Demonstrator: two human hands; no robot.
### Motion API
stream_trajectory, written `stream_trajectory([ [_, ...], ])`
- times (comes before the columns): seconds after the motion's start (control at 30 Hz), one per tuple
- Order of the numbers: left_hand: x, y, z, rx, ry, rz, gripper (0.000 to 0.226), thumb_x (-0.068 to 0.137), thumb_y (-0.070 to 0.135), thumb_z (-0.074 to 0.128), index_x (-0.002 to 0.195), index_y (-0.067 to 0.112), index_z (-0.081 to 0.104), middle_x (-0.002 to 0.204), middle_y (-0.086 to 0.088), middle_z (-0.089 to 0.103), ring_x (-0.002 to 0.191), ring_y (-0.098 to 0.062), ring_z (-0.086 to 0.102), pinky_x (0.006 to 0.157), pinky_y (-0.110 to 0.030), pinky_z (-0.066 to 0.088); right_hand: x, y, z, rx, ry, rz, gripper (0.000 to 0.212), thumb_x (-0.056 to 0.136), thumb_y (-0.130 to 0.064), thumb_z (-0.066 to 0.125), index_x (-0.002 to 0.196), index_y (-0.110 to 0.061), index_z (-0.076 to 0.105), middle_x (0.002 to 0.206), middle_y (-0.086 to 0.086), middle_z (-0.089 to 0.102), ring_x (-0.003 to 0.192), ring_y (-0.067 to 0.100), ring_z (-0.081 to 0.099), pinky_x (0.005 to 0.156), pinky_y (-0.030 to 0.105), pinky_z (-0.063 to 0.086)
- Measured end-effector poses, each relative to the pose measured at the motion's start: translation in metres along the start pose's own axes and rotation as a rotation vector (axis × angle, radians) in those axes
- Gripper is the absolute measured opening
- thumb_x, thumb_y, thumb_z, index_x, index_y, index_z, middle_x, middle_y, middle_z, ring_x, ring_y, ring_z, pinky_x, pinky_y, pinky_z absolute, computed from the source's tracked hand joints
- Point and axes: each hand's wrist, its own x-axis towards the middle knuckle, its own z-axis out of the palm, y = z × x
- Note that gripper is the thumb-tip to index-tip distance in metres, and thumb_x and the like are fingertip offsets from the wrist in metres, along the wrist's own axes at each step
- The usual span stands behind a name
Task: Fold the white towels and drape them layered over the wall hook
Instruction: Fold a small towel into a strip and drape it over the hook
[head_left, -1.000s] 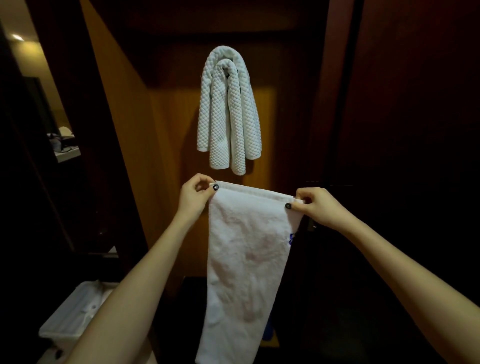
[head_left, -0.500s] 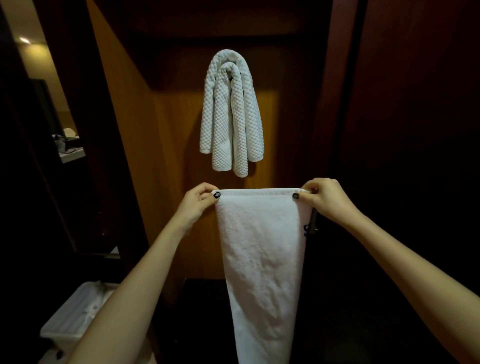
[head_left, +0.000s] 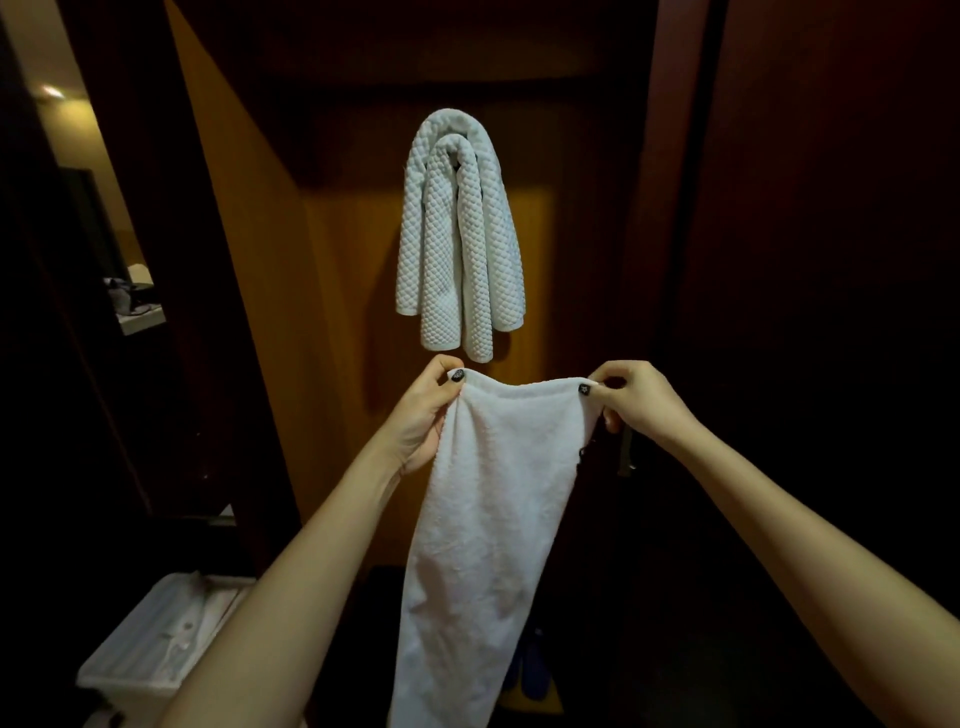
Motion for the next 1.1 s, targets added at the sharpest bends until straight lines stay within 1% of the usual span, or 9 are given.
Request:
stream_trajectory([
  [0.07, 0.000, 0.003, -0.002, -0.012, 0.008, 0.005, 0.010, 0.098, 0.009, 0.051, 0.092, 0.017, 0.053, 0.074, -0.001, 0.059, 0.061, -0.006, 0.055, 0.055, -0.018, 0.050, -0.002, -0.005, 0.000, 0.212, -0.096, -0.005, 0.010, 0.094, -0.009, 0.062, 0.101, -0.007, 0.068, 0.067, 0.004, 0.066, 0.066, 0.021, 0.061, 0.067, 0.030, 0.050],
  [0.17, -0.001, 0.005, 0.001, -0.019, -0.018, 0.007, 0.010, 0.097, 0.009, 0.051, 0.093, 0.018, 0.053, 0.071, 0.002, 0.059, 0.060, -0.005, 0.055, 0.055, -0.017, 0.050, -0.010, -0.016, 0.005, 0.584, -0.416, 0.026, 0.048, 0.089, 0.004, 0.063, 0.130, -0.020, 0.054, 0.077, 0.015, 0.067, 0.075, 0.026, 0.063, 0.074, 0.036, 0.055],
  [0.23, -0.002, 0.004, 0.006, 0.017, -0.042, 0.002, 0.008, 0.095, 0.011, 0.052, 0.094, 0.019, 0.051, 0.068, 0.005, 0.058, 0.057, -0.003, 0.053, 0.051, -0.015, 0.047, -0.015, -0.024, 0.012, 0.604, -0.576, 0.018, 0.057, 0.088, 0.001, 0.067, 0.131, -0.032, 0.050, 0.086, 0.017, 0.070, 0.084, 0.031, 0.069, 0.075, 0.037, 0.060],
  [0.3, -0.004, 0.002, 0.010, 0.050, -0.071, -0.008, 0.006, 0.094, 0.012, 0.052, 0.094, 0.018, 0.050, 0.069, 0.006, 0.056, 0.057, -0.003, 0.051, 0.051, -0.015, 0.044, -0.016, -0.028, 0.017, 0.546, -0.641, 0.012, 0.044, 0.088, -0.005, 0.069, 0.125, -0.025, 0.057, 0.090, 0.017, 0.069, 0.089, 0.034, 0.070, 0.076, 0.039, 0.061],
  [0.4, -0.007, 0.001, 0.010, 0.039, -0.089, -0.016, 0.008, 0.088, 0.018, 0.058, 0.094, 0.017, 0.051, 0.071, 0.004, 0.057, 0.059, -0.005, 0.052, 0.051, -0.015, 0.045, -0.015, -0.030, 0.019, 0.474, -0.629, 0.005, 0.027, 0.088, -0.012, 0.070, 0.106, 0.003, 0.057, 0.094, 0.023, 0.067, 0.086, 0.030, 0.068, 0.080, 0.042, 0.059],
  [0.57, -0.010, -0.003, 0.002, 0.189, -0.045, -0.008, 0.004, 0.097, 0.013, 0.052, 0.094, 0.012, 0.053, 0.069, 0.008, 0.060, 0.059, -0.001, 0.054, 0.052, -0.015, 0.046, -0.017, -0.025, 0.028, 0.290, -0.502, -0.142, 0.023, 0.091, -0.017, 0.068, 0.074, -0.010, 0.054, 0.078, 0.008, 0.064, 0.074, 0.019, 0.064, 0.070, 0.034, 0.055],
  [0.73, -0.015, -0.006, -0.010, 0.438, -0.037, 0.000, 0.005, 0.095, 0.007, 0.056, 0.091, 0.010, 0.058, 0.068, 0.010, 0.065, 0.061, 0.001, 0.058, 0.054, -0.012, 0.044, -0.019, -0.019, 0.028, 0.234, -0.452, -0.255, 0.028, 0.090, -0.022, 0.069, 0.076, 0.000, 0.058, 0.088, 0.016, 0.066, 0.083, 0.026, 0.064, 0.079, 0.037, 0.050],
  [0.93, -0.007, -0.006, -0.012, 0.614, -0.101, 0.052, 0.012, 0.089, 0.002, 0.063, 0.083, 0.012, 0.064, 0.125, 0.007, 0.057, 0.106, -0.006, 0.060, 0.084, -0.015, 0.049, -0.016, -0.019, 0.018, 0.369, -0.497, -0.237, 0.019, 0.088, -0.010, 0.069, 0.071, -0.009, 0.058, 0.099, 0.025, 0.067, 0.090, 0.019, 0.063, 0.084, 0.033, 0.050],
  [1.1, -0.007, -0.011, -0.001, 0.445, -0.184, -0.006, 0.010, 0.083, 0.018, 0.066, 0.080, 0.014, 0.058, 0.083, 0.012, 0.064, 0.050, 0.002, 0.037, 0.045, -0.007, 0.031, -0.010, -0.021, 0.001, 0.330, -0.476, -0.239, 0.019, 0.089, -0.005, 0.066, 0.075, 0.001, 0.054, 0.101, 0.036, 0.059, 0.090, 0.022, 0.058, 0.081, 0.035, 0.047],
])
